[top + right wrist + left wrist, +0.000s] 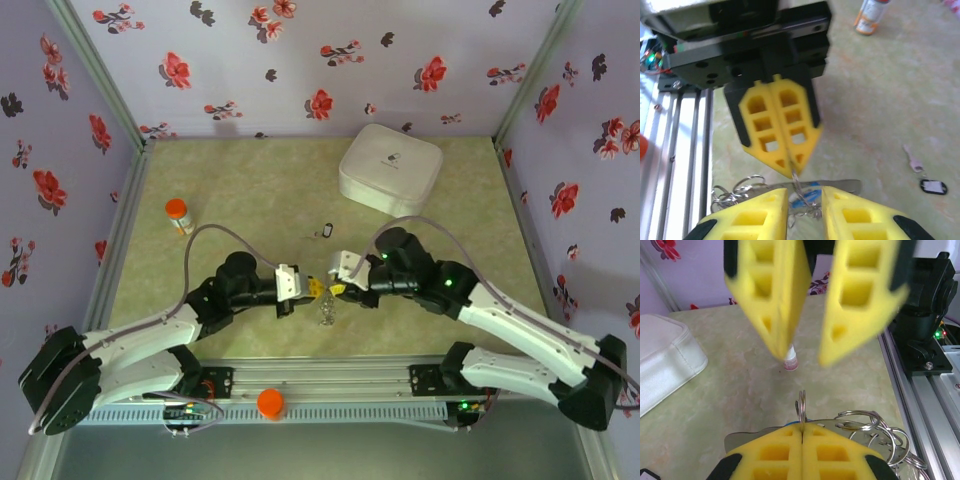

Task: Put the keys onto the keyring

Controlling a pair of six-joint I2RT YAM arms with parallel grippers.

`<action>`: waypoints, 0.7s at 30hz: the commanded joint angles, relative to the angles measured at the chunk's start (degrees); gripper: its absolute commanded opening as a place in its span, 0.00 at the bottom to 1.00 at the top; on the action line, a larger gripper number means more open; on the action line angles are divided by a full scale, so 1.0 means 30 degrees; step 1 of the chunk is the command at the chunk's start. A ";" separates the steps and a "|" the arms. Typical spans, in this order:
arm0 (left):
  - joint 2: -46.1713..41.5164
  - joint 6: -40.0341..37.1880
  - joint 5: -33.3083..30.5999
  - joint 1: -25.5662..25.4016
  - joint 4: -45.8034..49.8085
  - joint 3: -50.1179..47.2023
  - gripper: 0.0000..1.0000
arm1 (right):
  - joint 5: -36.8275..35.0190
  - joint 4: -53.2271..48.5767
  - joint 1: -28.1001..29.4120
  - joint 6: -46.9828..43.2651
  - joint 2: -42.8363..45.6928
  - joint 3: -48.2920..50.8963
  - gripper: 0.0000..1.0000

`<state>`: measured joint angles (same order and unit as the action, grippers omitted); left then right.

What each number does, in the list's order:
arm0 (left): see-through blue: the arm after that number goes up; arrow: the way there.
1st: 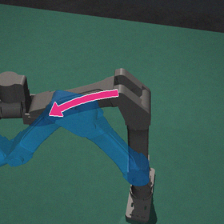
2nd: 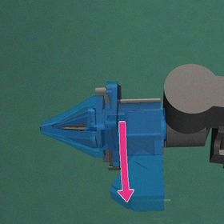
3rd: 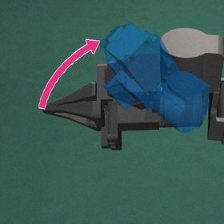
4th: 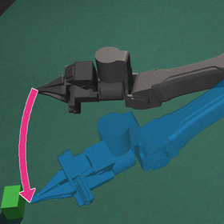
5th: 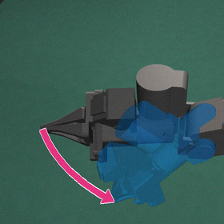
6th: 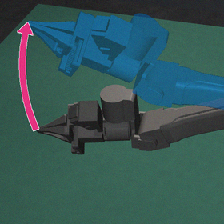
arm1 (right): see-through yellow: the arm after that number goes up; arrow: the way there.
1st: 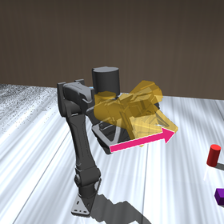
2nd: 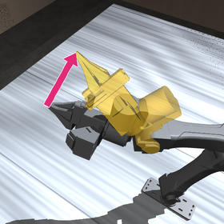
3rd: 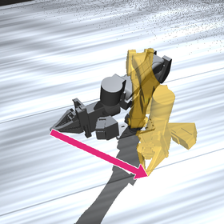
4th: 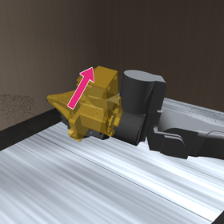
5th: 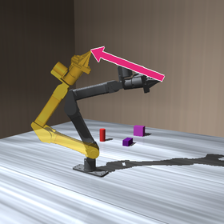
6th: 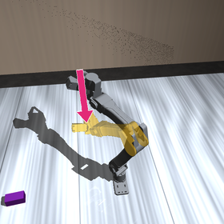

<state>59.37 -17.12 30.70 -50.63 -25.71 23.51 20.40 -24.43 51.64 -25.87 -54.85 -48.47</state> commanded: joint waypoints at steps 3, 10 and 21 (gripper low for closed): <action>0.0415 0.1369 0.0807 -0.0005 -0.5524 -0.1193 0.00 | 0.0259 0.1018 -0.0328 0.1332 0.0748 0.1289 0.23; 0.0740 0.1628 0.1105 0.0007 -0.7312 -0.1538 0.00 | 0.1022 0.2421 -0.0330 0.2411 0.0824 0.2178 0.20; 0.0698 0.2131 0.1339 0.0003 -0.8113 -0.1782 0.00 | 0.1417 0.3055 -0.0284 0.2573 0.0210 0.2240 0.12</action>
<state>61.41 -12.03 33.30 -50.63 -45.45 18.46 22.98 -17.32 50.87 -19.18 -53.76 -42.15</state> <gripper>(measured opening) 0.043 0.129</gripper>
